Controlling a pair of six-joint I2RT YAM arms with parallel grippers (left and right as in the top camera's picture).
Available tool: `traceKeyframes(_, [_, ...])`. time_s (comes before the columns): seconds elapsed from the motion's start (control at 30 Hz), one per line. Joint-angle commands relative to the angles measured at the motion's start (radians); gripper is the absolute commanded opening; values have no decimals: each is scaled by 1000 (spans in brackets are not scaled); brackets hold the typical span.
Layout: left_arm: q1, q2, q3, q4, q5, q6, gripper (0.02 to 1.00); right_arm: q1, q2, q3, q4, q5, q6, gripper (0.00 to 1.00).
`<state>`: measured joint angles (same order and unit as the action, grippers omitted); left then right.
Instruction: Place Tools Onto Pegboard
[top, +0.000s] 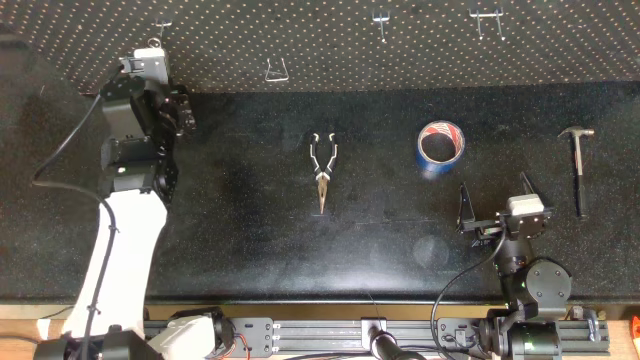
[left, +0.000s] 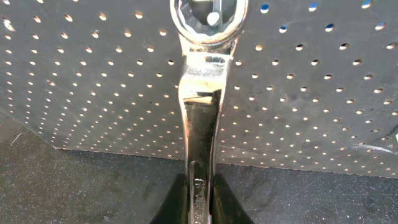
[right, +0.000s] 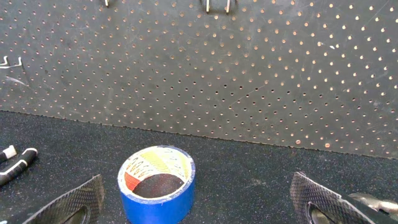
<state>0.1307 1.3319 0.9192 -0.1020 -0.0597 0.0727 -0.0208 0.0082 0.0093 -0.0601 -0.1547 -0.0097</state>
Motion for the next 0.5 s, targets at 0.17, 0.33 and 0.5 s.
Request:
traceKeyframes(0.17, [1,89,29,58,-19,-16,27,-6,-7,-4,-3,6,-11,976])
traceKeyframes(0.33, [1,115,29,70,-20,-13,936,-6,-7,-4,-3,6,-11,976])
traceKeyframes(0.5, [-3,-42,29,-111,-20,-14,993,-6,-7,-4,-3,6,-11,976])
